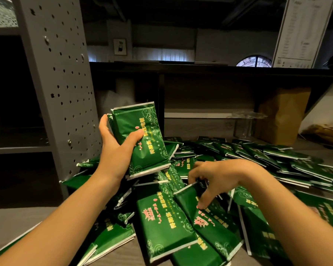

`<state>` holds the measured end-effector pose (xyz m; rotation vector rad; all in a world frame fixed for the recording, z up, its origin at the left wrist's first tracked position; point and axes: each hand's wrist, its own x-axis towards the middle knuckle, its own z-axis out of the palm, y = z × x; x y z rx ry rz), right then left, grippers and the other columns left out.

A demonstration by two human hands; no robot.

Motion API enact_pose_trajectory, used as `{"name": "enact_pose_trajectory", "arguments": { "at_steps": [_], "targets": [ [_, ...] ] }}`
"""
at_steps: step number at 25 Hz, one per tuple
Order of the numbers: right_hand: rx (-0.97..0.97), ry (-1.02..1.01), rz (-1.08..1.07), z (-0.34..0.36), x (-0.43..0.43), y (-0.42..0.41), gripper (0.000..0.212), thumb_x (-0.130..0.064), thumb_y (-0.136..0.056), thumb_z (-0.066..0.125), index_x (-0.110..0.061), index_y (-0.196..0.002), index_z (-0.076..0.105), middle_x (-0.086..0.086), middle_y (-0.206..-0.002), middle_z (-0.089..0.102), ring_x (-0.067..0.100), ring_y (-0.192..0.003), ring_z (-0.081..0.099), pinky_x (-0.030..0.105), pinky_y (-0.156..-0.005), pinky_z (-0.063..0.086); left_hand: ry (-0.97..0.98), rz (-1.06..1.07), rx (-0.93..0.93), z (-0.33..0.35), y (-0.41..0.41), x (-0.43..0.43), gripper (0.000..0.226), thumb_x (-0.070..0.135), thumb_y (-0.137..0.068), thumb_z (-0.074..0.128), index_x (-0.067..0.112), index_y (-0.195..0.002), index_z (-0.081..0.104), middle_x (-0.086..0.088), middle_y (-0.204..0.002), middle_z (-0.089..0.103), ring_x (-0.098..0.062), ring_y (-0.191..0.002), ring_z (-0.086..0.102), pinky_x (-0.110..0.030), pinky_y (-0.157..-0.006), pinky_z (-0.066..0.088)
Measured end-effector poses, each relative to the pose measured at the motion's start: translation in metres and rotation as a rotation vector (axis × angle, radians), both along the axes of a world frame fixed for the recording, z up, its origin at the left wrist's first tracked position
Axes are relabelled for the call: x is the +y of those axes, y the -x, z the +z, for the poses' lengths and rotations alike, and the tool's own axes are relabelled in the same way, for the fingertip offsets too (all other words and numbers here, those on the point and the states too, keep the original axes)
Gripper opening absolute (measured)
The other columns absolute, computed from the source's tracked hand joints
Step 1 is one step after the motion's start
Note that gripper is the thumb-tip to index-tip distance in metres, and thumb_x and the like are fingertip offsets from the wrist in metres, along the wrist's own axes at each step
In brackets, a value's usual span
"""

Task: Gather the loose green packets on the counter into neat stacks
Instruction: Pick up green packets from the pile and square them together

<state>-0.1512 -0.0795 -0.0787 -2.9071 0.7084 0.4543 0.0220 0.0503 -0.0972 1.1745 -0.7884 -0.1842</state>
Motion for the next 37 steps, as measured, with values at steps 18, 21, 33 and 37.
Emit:
{"name": "enact_pose_trajectory", "arguments": {
  "at_steps": [18, 21, 33, 37],
  "targets": [
    [-1.618, -0.675, -0.15, -0.007, 0.019, -0.023, 0.047, -0.014, -0.092, 0.057, -0.033, -0.133, 0.044, -0.005, -0.125, 0.059, 0.014, -0.114, 0.058, 0.041, -0.095, 0.051, -0.057, -0.098, -0.103, 0.003, 0.029, 0.003, 0.085, 0.023, -0.085, 0.064, 0.042, -0.146, 0.007, 0.011, -0.141, 0.04, -0.009, -0.123, 0.047, -0.029, -0.099, 0.038],
    [-1.653, -0.504, -0.169, -0.016, 0.034, -0.029, 0.054, -0.016, -0.092, 0.056, -0.029, -0.141, 0.036, -0.013, -0.139, 0.042, -0.006, -0.123, 0.041, 0.014, -0.105, 0.035, -0.038, -0.155, -0.059, 0.001, 0.038, 0.001, 0.082, 0.03, -0.088, 0.061, 0.044, -0.146, 0.005, 0.01, -0.138, 0.045, -0.003, -0.114, 0.053, -0.032, -0.098, 0.045],
    [-1.503, -0.736, 0.06, -0.025, 0.05, -0.035, 0.055, -0.013, -0.096, 0.048, -0.041, -0.14, 0.028, -0.024, -0.141, 0.039, -0.005, -0.127, 0.043, 0.027, -0.108, 0.039, -0.06, -0.272, -0.115, -0.006, 0.043, 0.0, 0.108, 0.031, -0.066, 0.071, 0.044, -0.145, 0.0, 0.016, -0.12, 0.058, 0.007, -0.098, 0.062, -0.013, -0.074, 0.052],
    [-1.443, -0.896, 0.088, -0.024, 0.045, -0.034, 0.055, -0.008, -0.1, 0.037, -0.045, -0.137, 0.023, -0.024, -0.143, 0.035, -0.007, -0.124, 0.045, 0.015, -0.097, 0.044, -0.075, -0.264, -0.177, -0.009, 0.036, -0.002, 0.101, 0.003, -0.079, 0.067, 0.04, -0.146, 0.001, 0.019, -0.116, 0.057, 0.008, -0.094, 0.063, -0.01, -0.066, 0.05]
  ]
}}
